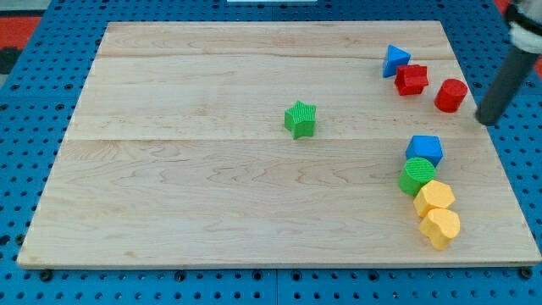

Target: Place the yellow blocks parallel to each other

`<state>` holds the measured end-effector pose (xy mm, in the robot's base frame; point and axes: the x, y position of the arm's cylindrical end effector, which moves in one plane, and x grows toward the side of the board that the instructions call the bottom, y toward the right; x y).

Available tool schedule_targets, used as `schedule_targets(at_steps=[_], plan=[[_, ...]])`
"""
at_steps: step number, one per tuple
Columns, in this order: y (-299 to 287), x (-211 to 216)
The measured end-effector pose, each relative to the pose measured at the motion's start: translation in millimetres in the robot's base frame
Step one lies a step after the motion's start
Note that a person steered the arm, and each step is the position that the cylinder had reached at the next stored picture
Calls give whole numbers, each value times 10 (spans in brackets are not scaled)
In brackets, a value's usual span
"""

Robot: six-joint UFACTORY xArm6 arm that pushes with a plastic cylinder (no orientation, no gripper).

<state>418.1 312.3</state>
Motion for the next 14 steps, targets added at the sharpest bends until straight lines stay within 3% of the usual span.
schedule_targets(at_steps=[1, 2, 3, 4, 6, 8, 9, 10, 11, 13, 14], plan=[[173, 494], [213, 1324], [-153, 1991], [-572, 1994], [-1804, 1566], [-2434, 953], [-1941, 1504], [-986, 1917], [-522, 1832], [-1320, 1585], [-1076, 1704]])
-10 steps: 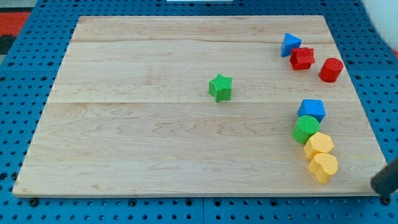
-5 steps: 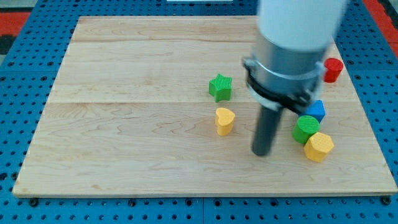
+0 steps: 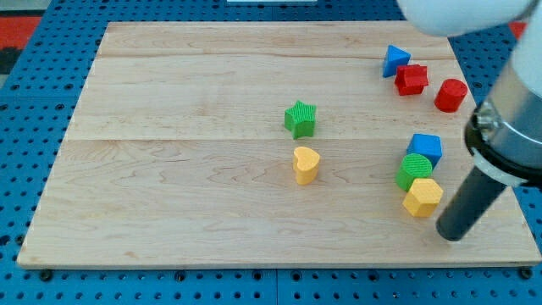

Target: Place the yellow blocks parallel to each other

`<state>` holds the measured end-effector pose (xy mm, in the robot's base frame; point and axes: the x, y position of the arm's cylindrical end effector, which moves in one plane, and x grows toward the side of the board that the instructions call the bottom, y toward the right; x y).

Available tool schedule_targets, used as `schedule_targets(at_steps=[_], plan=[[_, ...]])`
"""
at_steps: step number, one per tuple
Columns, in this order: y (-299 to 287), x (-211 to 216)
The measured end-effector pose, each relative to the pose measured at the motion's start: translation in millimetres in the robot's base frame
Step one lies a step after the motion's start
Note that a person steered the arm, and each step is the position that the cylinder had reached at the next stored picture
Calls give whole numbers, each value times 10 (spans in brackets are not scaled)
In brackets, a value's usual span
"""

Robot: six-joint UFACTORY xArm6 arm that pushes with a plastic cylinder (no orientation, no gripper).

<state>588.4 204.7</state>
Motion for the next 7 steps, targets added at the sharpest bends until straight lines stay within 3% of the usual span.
schedule_targets(at_steps=[1, 2, 3, 4, 5, 6, 7], plan=[[49, -17], [-181, -296], [-622, -349], [-695, -400], [-472, -311], [-662, -512], [-429, -525]])
